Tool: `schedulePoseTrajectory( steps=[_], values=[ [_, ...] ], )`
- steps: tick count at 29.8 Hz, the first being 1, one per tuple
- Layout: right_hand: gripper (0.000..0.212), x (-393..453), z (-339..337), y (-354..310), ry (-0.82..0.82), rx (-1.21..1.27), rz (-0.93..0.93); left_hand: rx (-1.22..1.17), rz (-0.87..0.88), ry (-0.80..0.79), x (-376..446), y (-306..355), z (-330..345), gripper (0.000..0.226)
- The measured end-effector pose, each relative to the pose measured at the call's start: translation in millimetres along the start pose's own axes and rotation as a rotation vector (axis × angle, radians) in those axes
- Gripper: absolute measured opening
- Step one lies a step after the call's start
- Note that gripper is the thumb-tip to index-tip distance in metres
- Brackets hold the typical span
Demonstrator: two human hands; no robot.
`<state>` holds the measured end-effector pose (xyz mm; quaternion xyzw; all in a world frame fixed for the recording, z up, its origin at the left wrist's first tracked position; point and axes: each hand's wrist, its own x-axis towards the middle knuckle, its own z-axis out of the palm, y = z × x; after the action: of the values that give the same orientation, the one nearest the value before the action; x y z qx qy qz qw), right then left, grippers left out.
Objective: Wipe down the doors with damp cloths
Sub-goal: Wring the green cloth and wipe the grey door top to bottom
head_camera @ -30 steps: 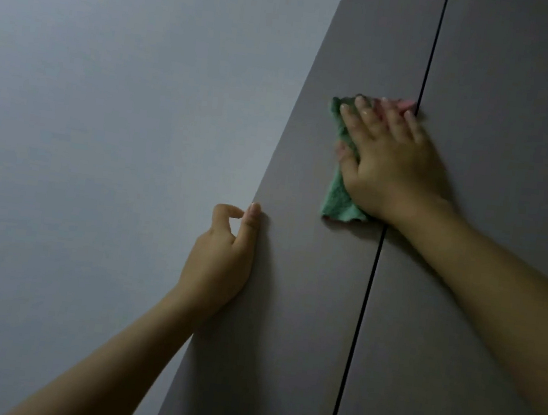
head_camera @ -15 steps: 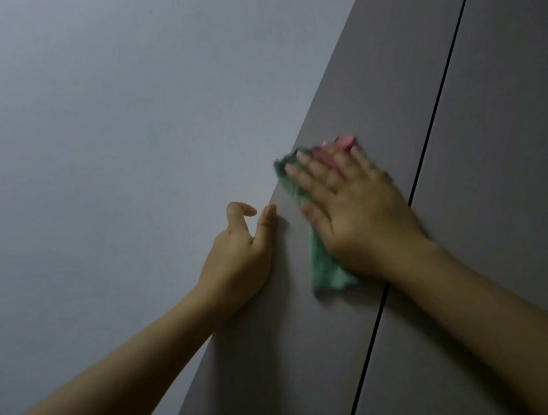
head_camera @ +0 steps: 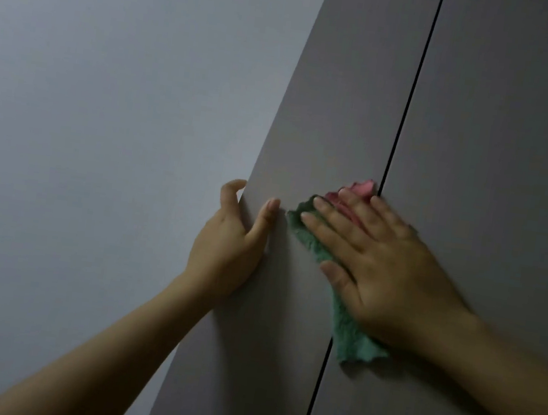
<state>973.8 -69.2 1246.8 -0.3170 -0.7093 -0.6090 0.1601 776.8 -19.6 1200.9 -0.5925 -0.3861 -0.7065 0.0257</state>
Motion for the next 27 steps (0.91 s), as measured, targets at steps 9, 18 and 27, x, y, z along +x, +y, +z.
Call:
schedulePoseTrajectory(
  steps=[9,18,27],
  values=[
    [0.057,-9,8,-29,0.081,0.008,0.163,-0.047,0.005,-0.004,-5,-14,4,0.065],
    [0.056,10,-5,16,0.131,-0.027,0.371,-0.077,-0.016,-0.001,-7,-12,3,0.068],
    [0.055,-19,1,26,0.131,-0.049,0.115,-0.047,-0.011,0.021,-9,-10,4,0.065]
  ],
)
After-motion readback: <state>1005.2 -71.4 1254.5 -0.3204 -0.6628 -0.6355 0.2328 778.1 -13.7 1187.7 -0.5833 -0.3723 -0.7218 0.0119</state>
